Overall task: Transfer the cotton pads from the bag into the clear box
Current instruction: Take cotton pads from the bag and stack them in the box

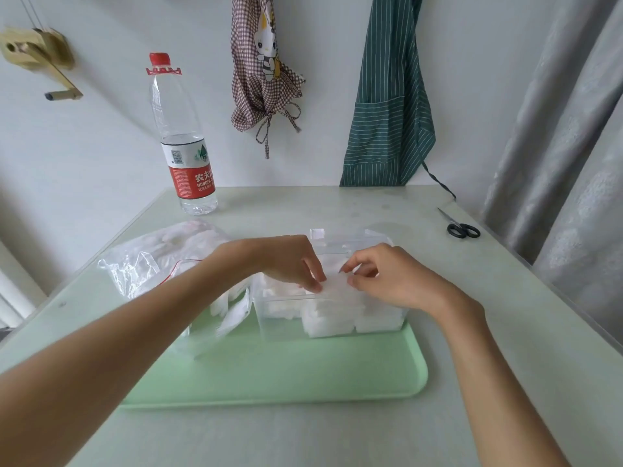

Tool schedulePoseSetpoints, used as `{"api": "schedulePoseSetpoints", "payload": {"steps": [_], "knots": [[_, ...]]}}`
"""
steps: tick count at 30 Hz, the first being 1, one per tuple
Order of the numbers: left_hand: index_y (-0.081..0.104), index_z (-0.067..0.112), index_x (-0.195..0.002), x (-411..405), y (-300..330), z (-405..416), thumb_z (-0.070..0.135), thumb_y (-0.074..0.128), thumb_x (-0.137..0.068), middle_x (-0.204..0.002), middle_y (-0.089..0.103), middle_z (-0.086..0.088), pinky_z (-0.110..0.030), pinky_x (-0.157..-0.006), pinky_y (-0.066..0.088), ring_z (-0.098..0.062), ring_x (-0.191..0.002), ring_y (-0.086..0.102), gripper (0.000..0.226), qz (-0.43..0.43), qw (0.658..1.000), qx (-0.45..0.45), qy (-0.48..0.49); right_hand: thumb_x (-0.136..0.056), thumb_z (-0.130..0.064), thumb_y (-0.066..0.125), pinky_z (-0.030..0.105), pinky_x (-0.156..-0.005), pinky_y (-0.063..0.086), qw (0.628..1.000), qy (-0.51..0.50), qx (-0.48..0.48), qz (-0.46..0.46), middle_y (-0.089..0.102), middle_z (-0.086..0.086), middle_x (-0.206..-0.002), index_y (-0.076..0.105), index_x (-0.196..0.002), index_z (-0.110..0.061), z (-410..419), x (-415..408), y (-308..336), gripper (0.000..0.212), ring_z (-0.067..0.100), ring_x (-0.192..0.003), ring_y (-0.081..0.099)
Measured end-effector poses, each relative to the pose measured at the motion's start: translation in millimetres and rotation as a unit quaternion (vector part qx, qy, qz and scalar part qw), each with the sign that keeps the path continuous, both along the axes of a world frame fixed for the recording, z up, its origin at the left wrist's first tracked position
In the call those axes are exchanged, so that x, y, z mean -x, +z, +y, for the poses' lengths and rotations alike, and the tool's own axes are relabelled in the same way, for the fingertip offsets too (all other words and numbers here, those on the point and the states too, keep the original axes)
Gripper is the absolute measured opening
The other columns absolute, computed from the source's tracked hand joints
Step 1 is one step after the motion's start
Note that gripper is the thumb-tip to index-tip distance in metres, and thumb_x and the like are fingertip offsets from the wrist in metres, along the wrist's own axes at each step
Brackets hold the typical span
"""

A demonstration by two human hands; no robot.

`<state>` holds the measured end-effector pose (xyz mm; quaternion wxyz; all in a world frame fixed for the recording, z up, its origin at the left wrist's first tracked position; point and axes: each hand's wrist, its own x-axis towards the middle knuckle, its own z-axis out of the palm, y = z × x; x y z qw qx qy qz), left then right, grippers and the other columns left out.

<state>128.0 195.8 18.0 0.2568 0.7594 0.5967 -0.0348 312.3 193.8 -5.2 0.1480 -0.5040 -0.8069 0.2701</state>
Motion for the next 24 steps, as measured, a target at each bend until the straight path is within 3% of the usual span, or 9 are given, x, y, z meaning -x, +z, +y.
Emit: {"api": "schedulePoseSetpoints", "payload": {"steps": [2,5,7,9,12,15,19,24], "knots": [[0.068,0.027,-0.113,-1.5,0.4,0.3,0.032,0.066,-0.086,-0.113,0.069,0.007,-0.020,-0.084,0.042,-0.007,-0.099,0.060,0.028,0.024,0.999,-0.016,-0.016,-0.086,-0.021,0.060,0.031,-0.085,0.050,0.998,-0.014,-0.054,0.026,0.068,-0.012,-0.089,0.069,-0.099,-0.031,-1.4,-4.7,6.8,0.018,0.008,-0.087,0.061],[0.070,0.036,-0.103,-3.9,1.2,0.8,0.041,0.068,-0.082,-0.103,0.069,0.018,-0.023,-0.071,0.038,-0.003,-0.087,0.056,0.021,0.090,0.991,-0.084,-0.051,-0.086,-0.020,0.060,0.026,-0.081,0.049,0.985,-0.057,-0.118,0.110,0.069,-0.014,-0.086,0.070,-0.094,-0.033,-3.4,-21.3,23.3,0.018,0.003,-0.086,0.061],[0.069,0.036,-0.099,-5.5,1.7,1.0,0.044,0.071,-0.078,-0.097,0.069,0.020,-0.024,-0.068,0.037,-0.004,-0.085,0.057,0.022,0.127,0.978,-0.143,-0.084,-0.086,-0.021,0.062,0.023,-0.083,0.047,0.985,-0.070,-0.110,0.116,0.068,-0.014,-0.089,0.069,-0.094,-0.034,-3.9,-36.3,29.7,0.017,0.002,-0.089,0.061],[0.066,0.035,-0.098,-5.7,4.9,1.7,0.043,0.075,-0.074,-0.089,0.064,0.024,-0.022,-0.063,0.037,-0.003,-0.081,0.056,0.027,0.130,0.968,-0.184,-0.112,-0.085,-0.019,0.063,0.029,-0.086,0.049,0.991,-0.079,-0.067,0.080,0.067,-0.013,-0.089,0.067,-0.096,-0.035,-1.0,-50.3,28.1,0.019,0.008,-0.090,0.063],[0.067,0.033,-0.094,-8.0,10.7,3.7,0.033,0.077,-0.074,-0.083,0.062,0.026,-0.020,-0.066,0.044,0.003,-0.078,0.061,0.022,0.060,0.979,-0.138,-0.137,-0.085,-0.009,0.063,0.038,-0.079,0.056,0.993,-0.087,0.059,0.052,0.064,-0.006,-0.097,0.058,-0.117,-0.032,1.1,-60.8,22.5,0.040,0.019,-0.084,0.066],[0.070,0.034,-0.103,-15.1,7.7,4.1,0.022,0.073,-0.080,-0.094,0.069,0.021,-0.021,-0.078,0.050,0.006,-0.084,0.065,0.026,0.038,0.983,-0.066,-0.165,-0.085,-0.001,0.063,0.026,-0.068,0.058,0.984,-0.087,0.118,0.101,0.055,0.000,-0.110,0.040,-0.136,-0.029,-1.0,-63.0,22.3,0.062,0.020,-0.082,0.065],[0.066,0.038,-0.111,-23.4,-3.2,6.6,0.027,0.070,-0.084,-0.100,0.067,0.017,-0.019,-0.068,0.047,-0.002,-0.088,0.064,0.030,0.077,0.976,-0.069,-0.191,-0.091,-0.003,0.054,0.030,-0.067,0.060,0.981,-0.076,0.150,0.097,0.052,0.007,-0.113,0.031,-0.142,-0.024,-4.6,-58.1,21.8,0.060,0.016,-0.078,0.065],[0.066,0.040,-0.108,-24.5,-1.3,4.7,0.047,0.069,-0.081,-0.082,0.058,0.016,-0.028,-0.077,0.050,-0.013,-0.089,0.062,0.028,0.164,0.962,-0.058,-0.209,-0.093,-0.003,0.049,0.029,-0.067,0.059,0.984,-0.072,0.148,0.072,0.052,0.005,-0.108,0.033,-0.142,-0.023,-2.8,-53.4,20.6,0.055,0.012,-0.076,0.063]]}}
